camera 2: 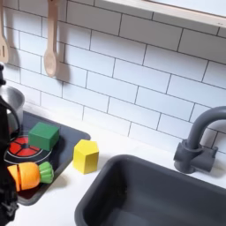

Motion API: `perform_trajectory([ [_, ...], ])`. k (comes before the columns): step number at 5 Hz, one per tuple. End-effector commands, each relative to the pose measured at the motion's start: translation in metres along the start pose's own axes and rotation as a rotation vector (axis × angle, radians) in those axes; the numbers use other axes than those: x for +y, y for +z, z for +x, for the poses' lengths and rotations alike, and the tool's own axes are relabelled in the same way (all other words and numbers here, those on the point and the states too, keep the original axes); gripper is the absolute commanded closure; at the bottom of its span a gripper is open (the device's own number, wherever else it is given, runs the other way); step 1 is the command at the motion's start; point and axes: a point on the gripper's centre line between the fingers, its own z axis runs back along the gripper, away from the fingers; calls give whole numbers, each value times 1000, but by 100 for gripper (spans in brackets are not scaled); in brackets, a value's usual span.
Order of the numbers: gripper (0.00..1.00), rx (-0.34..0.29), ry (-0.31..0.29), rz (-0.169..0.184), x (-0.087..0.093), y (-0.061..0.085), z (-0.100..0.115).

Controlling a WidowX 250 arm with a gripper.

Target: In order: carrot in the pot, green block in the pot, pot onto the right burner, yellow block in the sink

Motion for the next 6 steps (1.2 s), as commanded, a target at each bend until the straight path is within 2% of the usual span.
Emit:
perform_trajectory([
  [1, 0, 70, -241, 3, 25, -15, 29],
  [2, 0, 63, -175, 7, 38, -15, 45],
  [5, 0, 62, -178, 5, 37, -16, 43],
  [6, 0, 77, -274, 85, 51, -29, 52],
])
